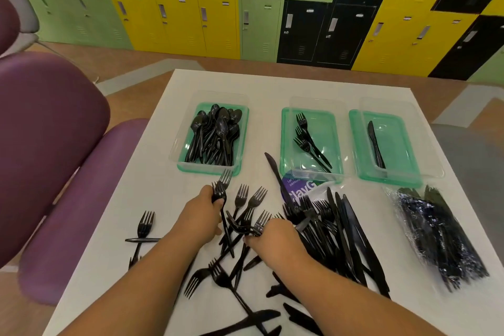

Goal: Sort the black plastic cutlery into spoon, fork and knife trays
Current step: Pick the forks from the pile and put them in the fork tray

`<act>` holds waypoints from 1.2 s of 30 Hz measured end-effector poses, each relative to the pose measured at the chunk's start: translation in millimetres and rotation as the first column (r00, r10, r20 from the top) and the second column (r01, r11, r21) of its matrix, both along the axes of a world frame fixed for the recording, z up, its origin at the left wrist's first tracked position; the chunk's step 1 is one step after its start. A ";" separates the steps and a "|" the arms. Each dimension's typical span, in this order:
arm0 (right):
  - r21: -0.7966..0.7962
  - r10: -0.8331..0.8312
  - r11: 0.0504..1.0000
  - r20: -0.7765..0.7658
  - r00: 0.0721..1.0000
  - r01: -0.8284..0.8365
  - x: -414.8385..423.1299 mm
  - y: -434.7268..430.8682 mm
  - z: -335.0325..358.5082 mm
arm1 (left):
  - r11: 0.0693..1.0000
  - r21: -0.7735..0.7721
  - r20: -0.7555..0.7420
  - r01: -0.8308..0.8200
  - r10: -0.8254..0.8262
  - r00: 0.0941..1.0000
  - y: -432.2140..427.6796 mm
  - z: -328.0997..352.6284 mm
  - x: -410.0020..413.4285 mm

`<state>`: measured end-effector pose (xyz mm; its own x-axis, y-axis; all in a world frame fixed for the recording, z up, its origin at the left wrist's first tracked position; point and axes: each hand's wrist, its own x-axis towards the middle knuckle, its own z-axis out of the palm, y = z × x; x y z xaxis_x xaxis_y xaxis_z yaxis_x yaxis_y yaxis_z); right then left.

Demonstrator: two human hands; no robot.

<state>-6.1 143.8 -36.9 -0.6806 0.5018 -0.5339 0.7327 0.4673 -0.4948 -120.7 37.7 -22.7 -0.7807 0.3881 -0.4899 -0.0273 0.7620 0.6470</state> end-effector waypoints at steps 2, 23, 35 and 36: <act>0.016 -0.005 1.000 0.035 0.999 0.004 -1.1 -0.3 0.0 | 1.000 -0.020 -0.049 0.020 -0.021 0.999 -2.8 0.2 -1.0; 0.100 0.155 0.984 -0.085 0.984 -0.146 9.3 13.6 12.1 | 0.984 -0.164 -0.036 0.066 -0.073 0.997 -46.3 1.9 50.9; 0.159 0.175 0.974 -0.059 0.983 -0.164 2.0 -0.5 -1.6 | 0.920 -0.379 -0.085 0.097 -0.139 0.987 -86.0 3.9 40.7; 0.145 0.161 0.979 -0.094 0.983 -0.146 2.6 0.8 1.1 | 0.908 -0.401 -0.068 0.125 -0.166 0.984 -86.9 3.3 41.7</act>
<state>-3.5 144.7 -35.8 -0.8036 0.4500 -0.3895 0.5945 0.6386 -0.4886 -79.1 -49.3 -19.4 -0.7822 0.2925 -0.5501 0.1513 0.9457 0.2877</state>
